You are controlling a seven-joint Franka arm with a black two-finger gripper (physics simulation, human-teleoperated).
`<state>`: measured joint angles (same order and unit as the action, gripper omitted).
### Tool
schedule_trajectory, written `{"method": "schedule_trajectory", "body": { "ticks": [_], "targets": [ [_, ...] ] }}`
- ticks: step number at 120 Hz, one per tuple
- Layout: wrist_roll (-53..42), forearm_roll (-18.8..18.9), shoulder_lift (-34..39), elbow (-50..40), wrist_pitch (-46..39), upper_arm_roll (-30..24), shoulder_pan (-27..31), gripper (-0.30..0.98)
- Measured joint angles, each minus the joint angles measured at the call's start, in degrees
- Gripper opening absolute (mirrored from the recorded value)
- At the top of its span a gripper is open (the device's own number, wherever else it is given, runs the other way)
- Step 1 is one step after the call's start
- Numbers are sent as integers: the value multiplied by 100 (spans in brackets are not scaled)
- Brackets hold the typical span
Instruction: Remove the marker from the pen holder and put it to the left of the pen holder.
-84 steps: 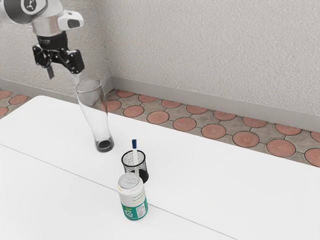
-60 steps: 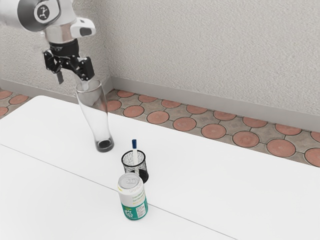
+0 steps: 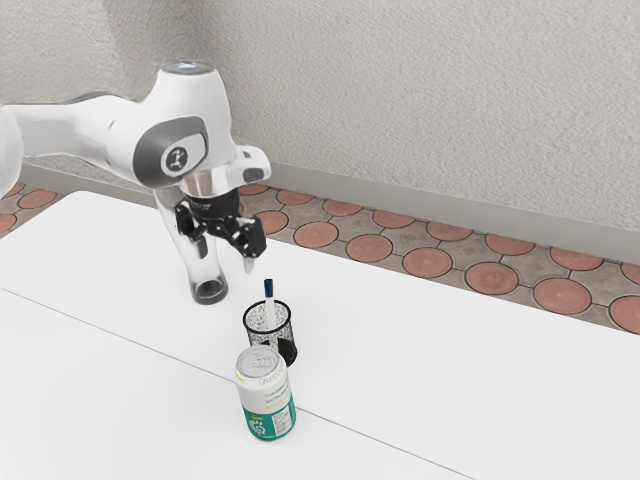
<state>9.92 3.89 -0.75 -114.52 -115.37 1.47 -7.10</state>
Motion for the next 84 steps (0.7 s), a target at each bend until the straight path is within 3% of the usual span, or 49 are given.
{"method": "schedule_trajectory", "body": {
  "ticks": [36,84],
  "targets": [
    [298,-313,-702,-16,-819,-135,-13,69],
    [478,-317,-1484,448,-1169,-130,154,69]
  ]
}}
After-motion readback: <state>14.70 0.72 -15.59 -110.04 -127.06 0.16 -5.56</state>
